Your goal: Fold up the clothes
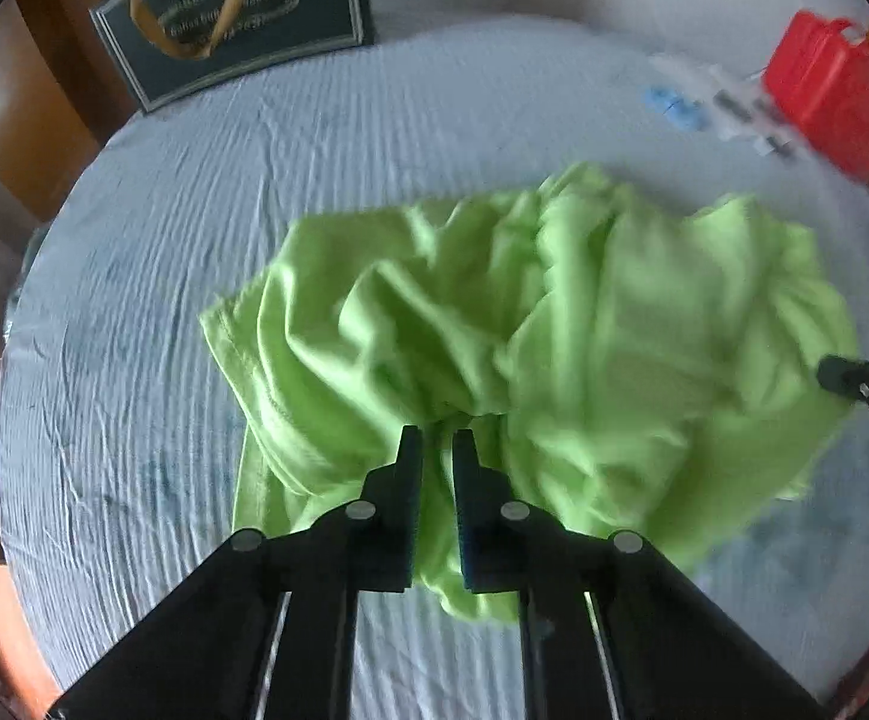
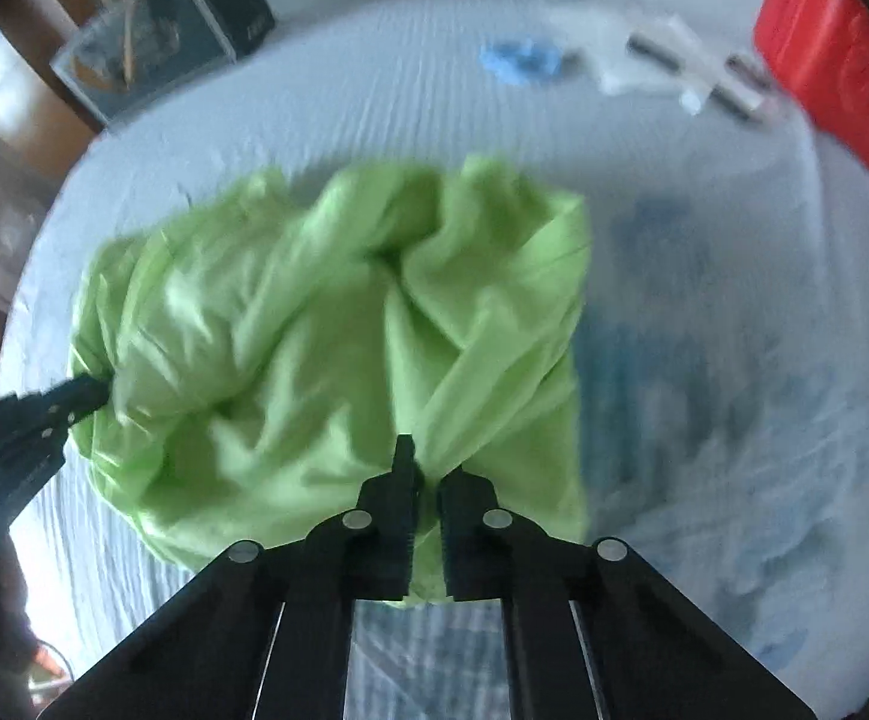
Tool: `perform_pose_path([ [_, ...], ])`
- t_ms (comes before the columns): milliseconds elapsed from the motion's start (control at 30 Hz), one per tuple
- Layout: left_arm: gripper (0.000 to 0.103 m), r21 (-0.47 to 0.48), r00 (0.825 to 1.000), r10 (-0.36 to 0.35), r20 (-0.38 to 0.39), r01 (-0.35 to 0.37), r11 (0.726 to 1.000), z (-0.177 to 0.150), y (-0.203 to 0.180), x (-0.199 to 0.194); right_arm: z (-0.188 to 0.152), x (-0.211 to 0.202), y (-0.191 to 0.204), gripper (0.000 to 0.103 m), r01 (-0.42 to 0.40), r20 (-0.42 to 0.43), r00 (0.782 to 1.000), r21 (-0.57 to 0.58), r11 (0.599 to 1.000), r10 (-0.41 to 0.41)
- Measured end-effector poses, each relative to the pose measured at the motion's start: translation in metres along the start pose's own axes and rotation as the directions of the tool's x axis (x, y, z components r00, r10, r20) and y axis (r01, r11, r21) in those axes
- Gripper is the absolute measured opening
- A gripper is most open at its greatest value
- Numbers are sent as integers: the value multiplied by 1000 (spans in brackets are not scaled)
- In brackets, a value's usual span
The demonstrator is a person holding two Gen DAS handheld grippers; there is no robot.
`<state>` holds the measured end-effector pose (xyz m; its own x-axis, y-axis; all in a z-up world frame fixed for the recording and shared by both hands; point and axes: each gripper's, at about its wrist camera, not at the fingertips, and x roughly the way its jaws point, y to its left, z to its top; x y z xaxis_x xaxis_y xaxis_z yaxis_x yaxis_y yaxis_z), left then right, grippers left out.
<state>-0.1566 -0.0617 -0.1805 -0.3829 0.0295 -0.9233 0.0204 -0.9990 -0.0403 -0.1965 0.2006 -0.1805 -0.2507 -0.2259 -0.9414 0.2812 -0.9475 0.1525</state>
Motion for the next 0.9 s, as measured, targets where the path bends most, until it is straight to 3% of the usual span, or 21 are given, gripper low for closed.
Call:
perform_pose_path([
  [100,10,-27,996,-75,40,76,997,5,1,-16,-2,-28,-28,6,39,44,998,39,998,-41],
  [167,10,-59,990,-138,14,138,989,6,12,-18,-4,-37,-50,6,56,38,997,88,995,-60],
  [267,10,-120,988,-147,-53,140,983,5,30,-9,-15,-51,-71,14,81,32,996,136,987,-86],
  [333,10,-106,993,-95,-67,87,991,0,35,-6,-17,-59,-61,32,60,53,996,128,990,-68],
  [467,11,-137,989,-130,-73,119,983,-1,49,3,-12,-59,-21,37,-59,69,996,83,995,54],
  [500,17,-137,991,-111,-68,101,985,2,51,4,-9,-56,-9,37,-99,66,993,69,993,94],
  [567,49,-137,996,-75,-58,66,988,7,56,7,-3,-43,17,38,-142,38,989,44,989,140],
  [600,75,-138,997,-56,-53,49,989,9,58,8,-1,-36,27,41,-147,22,989,37,988,146],
  [633,86,-136,998,-44,-50,37,990,11,59,11,-1,-28,38,44,-155,7,988,35,987,155],
  [733,86,-128,999,-21,-48,15,992,15,61,19,4,0,67,72,-184,-28,982,35,982,185],
  [867,86,-142,997,14,-72,-24,990,17,67,36,11,27,91,75,-165,-34,985,43,985,166],
  [900,80,-153,996,19,-88,-32,988,16,69,42,13,34,93,75,-157,-39,987,45,987,158],
])
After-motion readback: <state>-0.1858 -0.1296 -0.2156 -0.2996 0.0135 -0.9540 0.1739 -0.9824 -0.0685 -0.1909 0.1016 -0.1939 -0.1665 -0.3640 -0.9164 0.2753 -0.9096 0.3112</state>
